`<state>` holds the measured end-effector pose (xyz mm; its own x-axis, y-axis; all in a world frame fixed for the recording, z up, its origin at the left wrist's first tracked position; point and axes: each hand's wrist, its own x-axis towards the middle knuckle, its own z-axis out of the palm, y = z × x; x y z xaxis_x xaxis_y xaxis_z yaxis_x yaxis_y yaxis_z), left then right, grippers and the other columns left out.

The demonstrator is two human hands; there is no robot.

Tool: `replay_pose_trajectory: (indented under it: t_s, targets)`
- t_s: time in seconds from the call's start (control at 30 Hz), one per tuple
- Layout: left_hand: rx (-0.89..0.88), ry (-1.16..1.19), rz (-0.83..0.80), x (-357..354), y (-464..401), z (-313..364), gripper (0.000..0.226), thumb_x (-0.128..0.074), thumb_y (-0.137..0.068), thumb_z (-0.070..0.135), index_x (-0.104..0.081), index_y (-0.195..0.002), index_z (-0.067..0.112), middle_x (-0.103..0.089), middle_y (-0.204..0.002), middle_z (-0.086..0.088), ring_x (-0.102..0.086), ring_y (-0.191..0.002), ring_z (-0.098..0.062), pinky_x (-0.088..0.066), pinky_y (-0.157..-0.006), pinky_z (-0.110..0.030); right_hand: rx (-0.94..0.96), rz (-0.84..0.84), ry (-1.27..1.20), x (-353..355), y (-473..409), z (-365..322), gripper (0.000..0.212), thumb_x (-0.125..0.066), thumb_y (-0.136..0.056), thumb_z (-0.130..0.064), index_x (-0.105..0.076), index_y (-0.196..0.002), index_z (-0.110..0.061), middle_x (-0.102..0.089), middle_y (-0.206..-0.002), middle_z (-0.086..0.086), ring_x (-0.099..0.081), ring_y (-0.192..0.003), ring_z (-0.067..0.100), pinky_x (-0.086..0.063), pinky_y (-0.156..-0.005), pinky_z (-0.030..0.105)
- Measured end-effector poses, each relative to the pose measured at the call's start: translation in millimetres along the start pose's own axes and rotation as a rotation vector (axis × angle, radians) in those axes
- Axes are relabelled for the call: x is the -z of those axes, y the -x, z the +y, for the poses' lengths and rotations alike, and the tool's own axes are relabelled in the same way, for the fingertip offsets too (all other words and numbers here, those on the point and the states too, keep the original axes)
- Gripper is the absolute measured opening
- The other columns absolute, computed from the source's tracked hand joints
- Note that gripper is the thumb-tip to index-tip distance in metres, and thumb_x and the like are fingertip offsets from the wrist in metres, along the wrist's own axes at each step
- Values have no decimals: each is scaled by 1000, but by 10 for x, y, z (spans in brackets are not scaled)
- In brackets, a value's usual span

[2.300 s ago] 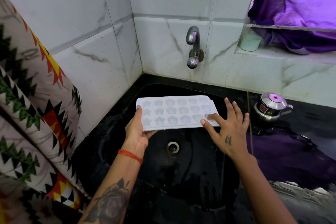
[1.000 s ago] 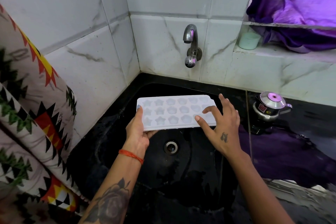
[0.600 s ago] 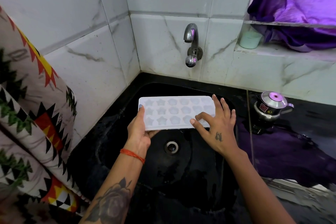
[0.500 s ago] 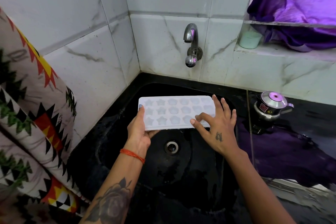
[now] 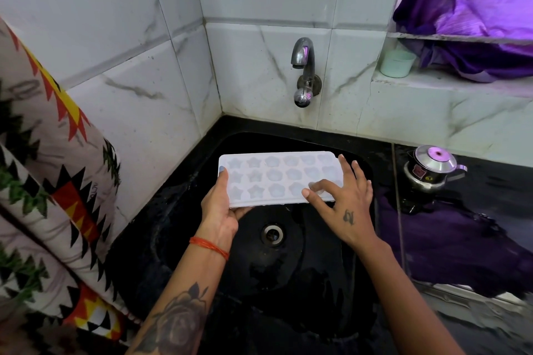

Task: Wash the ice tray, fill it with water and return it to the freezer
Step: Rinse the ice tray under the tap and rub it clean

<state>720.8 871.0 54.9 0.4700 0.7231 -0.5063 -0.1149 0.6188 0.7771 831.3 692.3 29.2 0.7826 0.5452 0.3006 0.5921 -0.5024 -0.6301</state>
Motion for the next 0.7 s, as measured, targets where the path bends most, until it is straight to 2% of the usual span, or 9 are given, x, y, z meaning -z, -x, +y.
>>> replay_pose_trajectory:
  t_s: [0.13, 0.3, 0.4, 0.53, 0.7]
  targets:
    - [4, -7, 4, -3, 4, 0, 26, -61, -89, 41, -63, -91, 16, -69, -88, -7, -67, -77, -23, -59, -53, -38, 16, 12, 59, -3, -2, 32, 45, -36, -76, -75, -63, -76, -39, -16, -158, 2, 4, -147, 21, 10, -112, 52]
    - [6, -5, 5, -8, 5, -6, 26, -61, -89, 42, -63, -91, 16, -69, -88, -7, -68, -77, -23, -57, -56, -38, 27, 46, 150, -12, -1, 49, 50, -32, -79, -75, -63, -81, -36, -16, -158, 6, 2, -147, 25, 8, -113, 55]
    - [4, -6, -1, -12, -3, -8, 26, -60, -89, 42, -63, -92, 16, -69, -88, -7, -68, -77, -23, -58, -51, -36, -22, 25, 94, -6, 4, 44, 52, -31, -76, -77, -65, -89, -38, -12, -159, 4, 6, -147, 22, 8, -113, 54]
    - [7, 0, -1, -15, 1, -10, 26, -61, -89, 42, -64, -92, 16, -70, -88, -7, -68, -77, -23, -57, -55, -37, -34, -5, -17, -10, 9, 35, 49, -35, -74, -76, -66, -91, -43, -11, -159, 1, 9, -146, 17, 11, -113, 51]
    - [4, 2, -1, -17, 14, -9, 29, -60, -89, 42, -63, -97, 14, -69, -89, -7, -67, -78, -23, -57, -57, -39, -22, -35, -41, 13, -1, 48, 40, -38, -74, -76, -62, -77, -44, -12, -159, -1, 10, -146, 15, 14, -112, 49]
